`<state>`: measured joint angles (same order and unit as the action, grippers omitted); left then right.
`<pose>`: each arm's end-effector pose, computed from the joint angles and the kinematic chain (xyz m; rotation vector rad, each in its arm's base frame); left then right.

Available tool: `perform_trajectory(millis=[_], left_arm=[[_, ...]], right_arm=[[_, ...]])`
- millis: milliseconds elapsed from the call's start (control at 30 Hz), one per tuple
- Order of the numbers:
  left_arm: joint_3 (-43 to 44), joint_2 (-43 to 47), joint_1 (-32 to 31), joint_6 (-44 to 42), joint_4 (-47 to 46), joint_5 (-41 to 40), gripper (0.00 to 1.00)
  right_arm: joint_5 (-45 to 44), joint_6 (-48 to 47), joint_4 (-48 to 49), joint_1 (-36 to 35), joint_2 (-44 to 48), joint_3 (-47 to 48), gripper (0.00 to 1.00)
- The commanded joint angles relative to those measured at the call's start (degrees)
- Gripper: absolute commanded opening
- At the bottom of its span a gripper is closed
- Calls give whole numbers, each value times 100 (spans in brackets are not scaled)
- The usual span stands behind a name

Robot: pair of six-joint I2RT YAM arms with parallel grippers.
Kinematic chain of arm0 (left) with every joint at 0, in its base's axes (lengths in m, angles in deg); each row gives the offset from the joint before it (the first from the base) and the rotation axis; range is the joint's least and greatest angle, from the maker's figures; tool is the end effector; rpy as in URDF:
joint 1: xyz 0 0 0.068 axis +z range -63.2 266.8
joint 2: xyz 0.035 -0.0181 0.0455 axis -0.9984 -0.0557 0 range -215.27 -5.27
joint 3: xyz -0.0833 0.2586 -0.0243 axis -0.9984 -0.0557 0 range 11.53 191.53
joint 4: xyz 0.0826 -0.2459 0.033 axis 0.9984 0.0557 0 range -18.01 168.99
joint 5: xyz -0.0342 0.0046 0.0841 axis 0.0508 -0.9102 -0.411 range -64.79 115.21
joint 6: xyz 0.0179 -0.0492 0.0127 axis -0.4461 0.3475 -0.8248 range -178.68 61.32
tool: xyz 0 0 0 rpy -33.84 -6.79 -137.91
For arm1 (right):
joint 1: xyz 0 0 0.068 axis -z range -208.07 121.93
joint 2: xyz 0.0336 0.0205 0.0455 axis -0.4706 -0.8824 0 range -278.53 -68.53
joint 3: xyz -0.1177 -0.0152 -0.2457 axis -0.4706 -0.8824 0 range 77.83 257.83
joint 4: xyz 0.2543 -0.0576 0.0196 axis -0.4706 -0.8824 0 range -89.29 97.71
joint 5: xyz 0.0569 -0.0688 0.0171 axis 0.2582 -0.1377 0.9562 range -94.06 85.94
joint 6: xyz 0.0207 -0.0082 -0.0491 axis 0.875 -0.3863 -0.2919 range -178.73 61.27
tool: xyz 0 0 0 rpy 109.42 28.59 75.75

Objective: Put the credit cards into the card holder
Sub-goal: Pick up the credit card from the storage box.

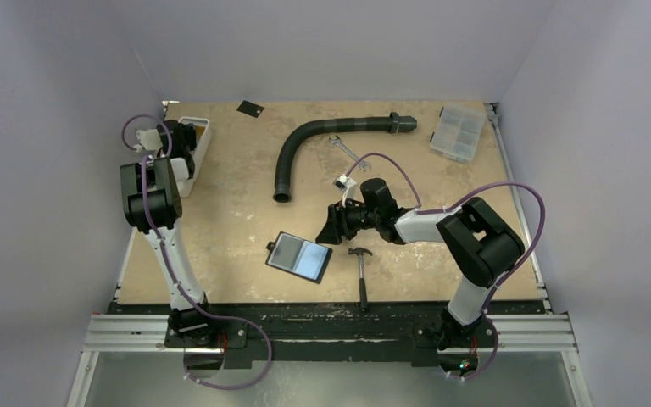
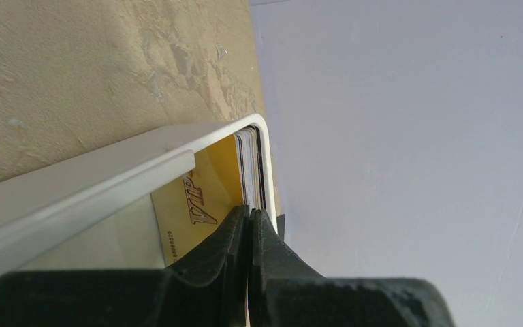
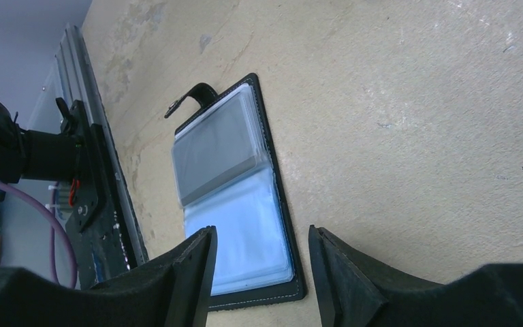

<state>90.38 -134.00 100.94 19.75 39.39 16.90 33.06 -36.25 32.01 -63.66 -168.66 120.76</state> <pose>0.4770 0.1255 0.1384 -1.4556 1.2500 -0.6326 0.2604 0.2128 0.1444 -0.6665 2.1935 1.2575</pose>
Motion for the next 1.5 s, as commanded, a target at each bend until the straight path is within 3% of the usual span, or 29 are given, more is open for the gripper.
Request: perform_trajectory(millis=[0,200,300,367,600,733,833,933,1267,1467], left_arm=[[179,451,54,-66,25,53,0],[325,515,85,-92,268,155,0],[448,468,107,-140,581,295,28],[502,461,103,-224,803,292,41],[698,361,83,-468,1515,-54,62],[1159,48,77,-469,2110,-159,64],[1279,-164,66,-396,1994,-62,64],[1297,-322,34,-296,1783,53,73],[1212,-392,-146,-87,1638,-263,75],[804,-343,-251,-66,851,-383,56]], right_arm=[[145,11,206,17,38,-31,59],[169,28,241,19,47,-49,59],[165,28,247,18,63,-49,59],[176,37,256,23,65,-57,59],[196,62,298,19,40,-57,59],[211,72,306,17,20,-48,59],[195,72,306,19,4,-49,59],[196,81,313,25,-19,-40,59],[243,81,322,18,-76,-14,59],[242,72,313,19,-59,-30,58]])
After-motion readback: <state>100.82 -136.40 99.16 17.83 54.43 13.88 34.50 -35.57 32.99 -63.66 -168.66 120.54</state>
